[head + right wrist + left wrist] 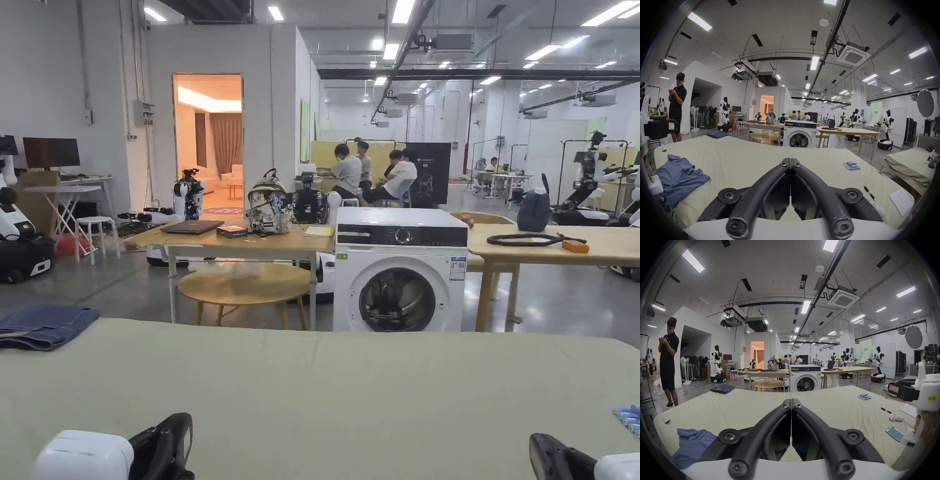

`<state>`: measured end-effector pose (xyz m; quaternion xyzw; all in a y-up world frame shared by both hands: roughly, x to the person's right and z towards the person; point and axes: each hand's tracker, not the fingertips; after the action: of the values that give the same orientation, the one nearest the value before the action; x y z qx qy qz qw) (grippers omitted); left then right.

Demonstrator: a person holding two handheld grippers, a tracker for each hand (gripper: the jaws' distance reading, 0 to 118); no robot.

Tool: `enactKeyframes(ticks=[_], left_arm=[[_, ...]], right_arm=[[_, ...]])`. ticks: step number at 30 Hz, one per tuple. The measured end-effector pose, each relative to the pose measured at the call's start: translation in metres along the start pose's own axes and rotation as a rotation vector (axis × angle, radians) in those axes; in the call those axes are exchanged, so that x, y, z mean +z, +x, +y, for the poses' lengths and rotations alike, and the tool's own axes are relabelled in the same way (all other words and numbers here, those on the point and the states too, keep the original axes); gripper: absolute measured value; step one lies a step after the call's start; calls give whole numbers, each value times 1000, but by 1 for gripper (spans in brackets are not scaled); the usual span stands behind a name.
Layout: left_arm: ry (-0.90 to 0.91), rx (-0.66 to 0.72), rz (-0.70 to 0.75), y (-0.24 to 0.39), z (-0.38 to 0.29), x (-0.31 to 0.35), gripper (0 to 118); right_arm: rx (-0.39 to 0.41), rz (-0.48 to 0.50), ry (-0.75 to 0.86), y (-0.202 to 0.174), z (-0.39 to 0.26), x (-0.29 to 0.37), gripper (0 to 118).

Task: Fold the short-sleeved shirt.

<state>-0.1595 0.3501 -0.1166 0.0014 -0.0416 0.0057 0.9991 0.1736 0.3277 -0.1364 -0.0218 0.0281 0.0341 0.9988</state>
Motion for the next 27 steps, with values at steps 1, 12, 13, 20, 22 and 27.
enactKeyframes(ticks=[1, 12, 13, 20, 22, 27], left_arm=[[1, 2, -1, 0, 0, 0, 0], [2, -1, -23, 1, 0, 0, 0], [2, 2, -23, 0, 0, -1, 0], [3, 9, -16, -3, 0, 0, 0], [2, 15, -16, -5, -1, 1, 0], [2, 14, -9, -7, -1, 2, 0]], right_arm=[[-2, 0, -2, 0, 0, 0, 0], [-3, -3, -8, 1, -2, 1, 0], [-3, -2, -9, 0, -2, 1, 0], [-1, 2, -7, -1, -1, 2, 0], [-1, 3, -7, -2, -1, 2, 0], [-1, 4, -7, -4, -2, 2, 0]])
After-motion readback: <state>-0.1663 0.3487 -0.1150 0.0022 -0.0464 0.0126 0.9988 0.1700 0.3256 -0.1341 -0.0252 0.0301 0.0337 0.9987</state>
